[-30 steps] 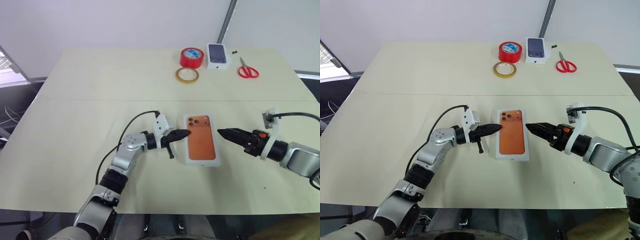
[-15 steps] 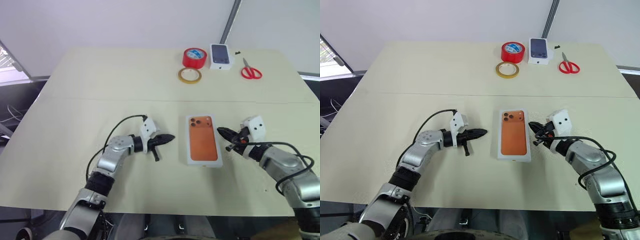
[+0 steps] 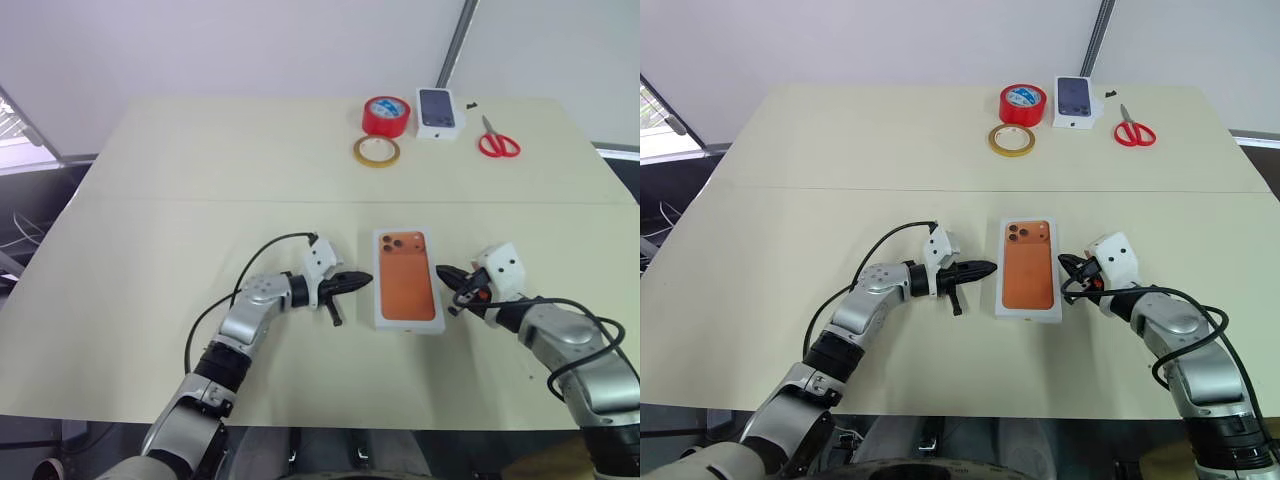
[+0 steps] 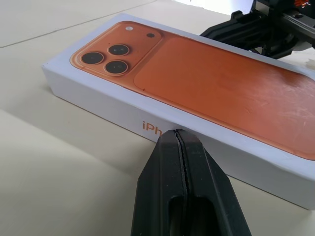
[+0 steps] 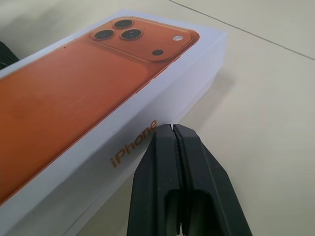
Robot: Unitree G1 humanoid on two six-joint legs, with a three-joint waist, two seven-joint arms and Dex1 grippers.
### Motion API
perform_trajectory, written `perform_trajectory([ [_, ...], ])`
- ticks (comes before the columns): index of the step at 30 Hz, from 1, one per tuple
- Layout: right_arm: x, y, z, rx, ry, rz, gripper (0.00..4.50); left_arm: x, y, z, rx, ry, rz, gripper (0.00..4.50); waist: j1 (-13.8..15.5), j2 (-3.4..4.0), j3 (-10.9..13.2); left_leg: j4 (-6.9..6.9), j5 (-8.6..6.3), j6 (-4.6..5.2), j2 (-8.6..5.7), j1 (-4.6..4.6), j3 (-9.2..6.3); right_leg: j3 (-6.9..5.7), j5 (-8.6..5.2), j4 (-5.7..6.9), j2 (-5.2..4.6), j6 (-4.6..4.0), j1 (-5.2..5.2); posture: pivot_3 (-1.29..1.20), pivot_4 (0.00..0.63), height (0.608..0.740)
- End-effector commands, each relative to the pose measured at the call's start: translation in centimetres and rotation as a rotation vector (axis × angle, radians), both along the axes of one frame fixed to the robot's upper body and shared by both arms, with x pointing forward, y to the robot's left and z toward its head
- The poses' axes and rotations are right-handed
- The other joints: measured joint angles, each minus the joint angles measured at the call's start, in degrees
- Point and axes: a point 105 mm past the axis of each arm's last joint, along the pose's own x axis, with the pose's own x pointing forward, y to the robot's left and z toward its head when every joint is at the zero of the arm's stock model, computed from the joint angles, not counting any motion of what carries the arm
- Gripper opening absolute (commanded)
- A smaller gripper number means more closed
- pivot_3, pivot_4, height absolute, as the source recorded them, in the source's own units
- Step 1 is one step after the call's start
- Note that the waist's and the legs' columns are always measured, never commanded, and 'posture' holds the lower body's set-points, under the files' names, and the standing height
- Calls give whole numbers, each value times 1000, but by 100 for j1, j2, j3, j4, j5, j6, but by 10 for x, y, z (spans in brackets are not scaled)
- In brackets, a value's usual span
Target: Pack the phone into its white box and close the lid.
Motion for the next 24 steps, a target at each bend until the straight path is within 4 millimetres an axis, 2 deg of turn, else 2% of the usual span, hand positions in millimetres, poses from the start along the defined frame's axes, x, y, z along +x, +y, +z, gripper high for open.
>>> perform_trajectory([
  [1,2,2,11,-53,-44,27,43,3,-6,22,-65,-43,-9,0,0,0,0,0,0,0,0,-1,0,0,0,0,0,0,0,0,150,740],
  [4,3,1,10,-66,-41,23,43,3,-4,24,-68,-43,-7,0,-1,0,0,0,0,0,-1,0,0,0,0,0,0,0,0,0,150,740],
  [10,8,-7,9,-105,-43,-4,43,3,-2,14,-35,-35,1,0,-2,0,0,0,1,-2,-1,0,0,0,0,2,1,0,0,0,150,740],
  [13,8,-8,9,-113,-39,-1,43,3,-4,20,-62,-52,4,0,-2,0,0,0,1,-2,-1,1,0,0,0,2,1,0,0,0,150,740],
  [17,10,-10,6,-190,-40,2,43,5,-8,19,-55,-35,9,0,-2,0,0,1,2,-2,-2,1,1,0,0,2,0,0,0,0,150,740],
  [20,17,-22,19,-214,-93,-48,43,5,-4,18,-56,-26,16,0,-8,0,0,1,2,-3,-2,1,1,0,0,2,1,0,0,0,150,740],
  [22,20,-25,37,-117,-144,-68,43,7,1,18,-51,-37,31,0,-7,0,0,1,3,-5,-2,3,1,0,0,4,1,0,0,0,150,740],
  [24,17,-18,53,-17,-191,-14,43,13,7,24,-69,-35,58,0,-15,0,0,0,5,-8,-2,3,1,0,0,6,1,0,0,0,150,740],
])
